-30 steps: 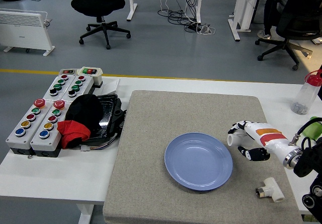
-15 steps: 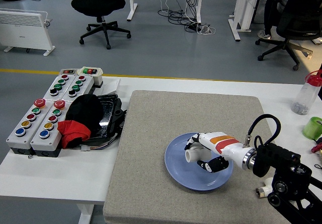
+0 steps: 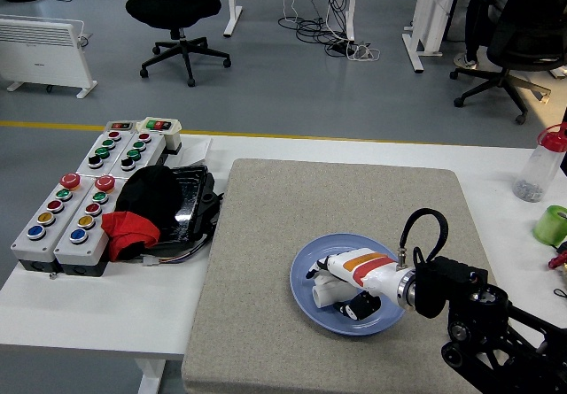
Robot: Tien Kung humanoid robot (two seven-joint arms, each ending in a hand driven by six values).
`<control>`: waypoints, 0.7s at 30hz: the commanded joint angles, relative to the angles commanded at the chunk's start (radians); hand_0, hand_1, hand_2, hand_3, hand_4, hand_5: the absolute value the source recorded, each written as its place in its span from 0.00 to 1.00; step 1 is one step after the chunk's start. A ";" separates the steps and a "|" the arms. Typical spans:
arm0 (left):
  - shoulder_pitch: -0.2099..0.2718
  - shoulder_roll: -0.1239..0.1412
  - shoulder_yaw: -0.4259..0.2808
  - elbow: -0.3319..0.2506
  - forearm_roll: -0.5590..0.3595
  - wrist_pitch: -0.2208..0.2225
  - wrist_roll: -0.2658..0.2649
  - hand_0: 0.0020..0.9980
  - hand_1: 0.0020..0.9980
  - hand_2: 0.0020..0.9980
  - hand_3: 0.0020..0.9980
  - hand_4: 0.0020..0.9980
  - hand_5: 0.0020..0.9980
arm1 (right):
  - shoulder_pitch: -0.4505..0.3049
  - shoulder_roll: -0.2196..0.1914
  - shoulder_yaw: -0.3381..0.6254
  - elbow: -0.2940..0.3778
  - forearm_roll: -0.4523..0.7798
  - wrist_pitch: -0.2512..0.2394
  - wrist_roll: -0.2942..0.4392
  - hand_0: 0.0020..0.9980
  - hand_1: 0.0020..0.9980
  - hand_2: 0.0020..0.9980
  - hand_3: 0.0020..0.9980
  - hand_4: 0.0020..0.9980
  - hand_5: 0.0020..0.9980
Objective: Pick pipe place plate twice
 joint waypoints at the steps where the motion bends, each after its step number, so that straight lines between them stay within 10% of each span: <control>1: 0.000 0.000 0.000 0.000 0.000 0.000 0.000 0.72 0.76 0.72 0.66 0.40 1.00 | 0.000 0.000 0.002 0.000 0.001 -0.003 0.002 0.92 0.92 1.00 1.00 0.69 0.14; 21: -0.001 0.001 -0.005 0.000 0.013 -0.002 0.001 0.72 0.76 0.72 0.66 0.40 1.00 | -0.064 -0.079 0.228 0.109 0.001 0.061 -0.011 0.94 0.92 1.00 1.00 0.75 0.19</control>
